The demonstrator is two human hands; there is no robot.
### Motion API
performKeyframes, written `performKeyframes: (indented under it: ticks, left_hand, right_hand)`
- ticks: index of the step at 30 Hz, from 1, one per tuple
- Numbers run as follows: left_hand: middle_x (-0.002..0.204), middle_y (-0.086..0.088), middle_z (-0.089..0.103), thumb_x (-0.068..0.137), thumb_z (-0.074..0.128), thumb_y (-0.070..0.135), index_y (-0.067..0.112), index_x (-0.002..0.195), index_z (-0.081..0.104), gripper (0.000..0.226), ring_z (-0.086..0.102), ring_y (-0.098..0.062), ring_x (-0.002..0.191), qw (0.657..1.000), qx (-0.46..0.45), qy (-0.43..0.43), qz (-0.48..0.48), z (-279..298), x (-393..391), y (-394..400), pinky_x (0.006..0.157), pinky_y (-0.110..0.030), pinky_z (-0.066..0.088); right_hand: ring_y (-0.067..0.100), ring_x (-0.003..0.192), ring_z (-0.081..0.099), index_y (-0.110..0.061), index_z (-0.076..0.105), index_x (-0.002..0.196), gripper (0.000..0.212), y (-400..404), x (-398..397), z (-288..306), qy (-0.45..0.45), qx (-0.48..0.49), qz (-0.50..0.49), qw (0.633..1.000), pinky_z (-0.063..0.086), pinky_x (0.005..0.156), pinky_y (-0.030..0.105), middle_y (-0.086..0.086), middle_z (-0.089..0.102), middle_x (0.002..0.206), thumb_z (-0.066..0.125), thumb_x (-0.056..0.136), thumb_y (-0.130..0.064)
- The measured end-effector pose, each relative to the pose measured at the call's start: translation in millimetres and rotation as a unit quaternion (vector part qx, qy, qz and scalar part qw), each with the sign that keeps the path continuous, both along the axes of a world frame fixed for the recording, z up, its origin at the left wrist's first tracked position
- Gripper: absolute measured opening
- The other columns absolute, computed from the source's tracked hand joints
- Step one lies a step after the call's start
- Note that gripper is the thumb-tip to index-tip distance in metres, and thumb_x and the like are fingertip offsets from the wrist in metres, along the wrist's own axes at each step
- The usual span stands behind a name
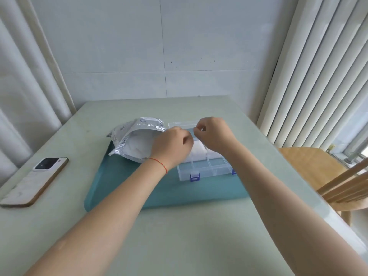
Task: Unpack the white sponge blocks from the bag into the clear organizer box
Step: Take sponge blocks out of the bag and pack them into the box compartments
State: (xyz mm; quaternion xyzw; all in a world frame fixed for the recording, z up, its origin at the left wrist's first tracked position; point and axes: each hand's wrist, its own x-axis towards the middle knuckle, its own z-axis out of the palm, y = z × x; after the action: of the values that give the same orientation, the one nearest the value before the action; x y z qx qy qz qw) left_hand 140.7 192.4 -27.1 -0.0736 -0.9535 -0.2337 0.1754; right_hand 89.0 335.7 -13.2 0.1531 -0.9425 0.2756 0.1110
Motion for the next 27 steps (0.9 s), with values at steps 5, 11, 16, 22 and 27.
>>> performKeyframes:
  ticks: [5,11,16,22,27]
  left_hand:
    - [0.057,0.002,0.042,0.087,0.054,0.015,0.011,0.059,0.05,0.028,0.045,-0.032,0.062,0.988,0.045,0.087,0.122,-10.1,49.3,-60.9,0.05,-0.029,0.022]
    - [0.103,-0.015,0.058,0.072,0.056,0.008,0.014,0.08,0.074,0.021,0.055,-0.038,0.094,0.97,0.027,0.145,0.191,-18.7,71.0,-116.9,0.075,-0.041,0.046]
    - [0.116,-0.007,0.061,0.082,0.053,0.008,0.012,0.109,0.071,0.033,0.053,-0.03,0.11,0.984,0.063,0.067,0.154,-20.7,73.0,-129.4,0.091,-0.038,0.039]
    - [0.107,-0.009,0.067,0.072,0.039,0.017,0.008,0.105,0.073,0.049,0.056,-0.032,0.105,0.981,0.105,0.086,0.139,-17.1,71.5,-129.7,0.091,-0.04,0.045]
    - [0.105,-0.01,0.068,0.072,0.039,0.016,0.008,0.103,0.074,0.048,0.056,-0.033,0.103,0.979,0.115,0.1,0.137,-16.5,70.4,-132.2,0.089,-0.041,0.046]
  right_hand:
    - [0.019,0.058,0.027,-0.009,0.038,0.055,0.035,-65.7,41.4,6.5,-0.073,-0.012,0.07,0.995,0.023,0.053,0.028,0.005,0.033,0.058,0.055,0.084,-0.018]
    - [0.023,0.066,0.069,-0.001,0.058,0.123,0.041,-131.0,54.4,-11.1,-0.198,-0.139,0.027,0.97,0.056,0.059,0.034,0.013,0.067,0.111,0.045,0.085,-0.007]
    - [0.035,0.099,0.065,0.007,0.047,0.126,0.037,-155.4,40.9,-18.7,-0.252,-0.136,-0.067,0.956,0.052,0.087,0.04,0.013,0.064,0.095,0.047,0.094,-0.01]
    - [0.029,0.098,0.063,-0.005,0.051,0.131,0.044,-170.8,31.6,-21.7,-0.231,-0.17,-0.083,0.954,0.046,0.077,0.029,0.013,0.064,0.103,0.061,0.091,-0.021]
    - [0.023,0.06,0.055,-0.015,0.047,0.081,0.02,-171.8,27.3,-23.8,-0.246,-0.209,-0.066,0.944,0.043,0.061,0.026,0.009,0.059,0.069,0.065,0.089,-0.019]
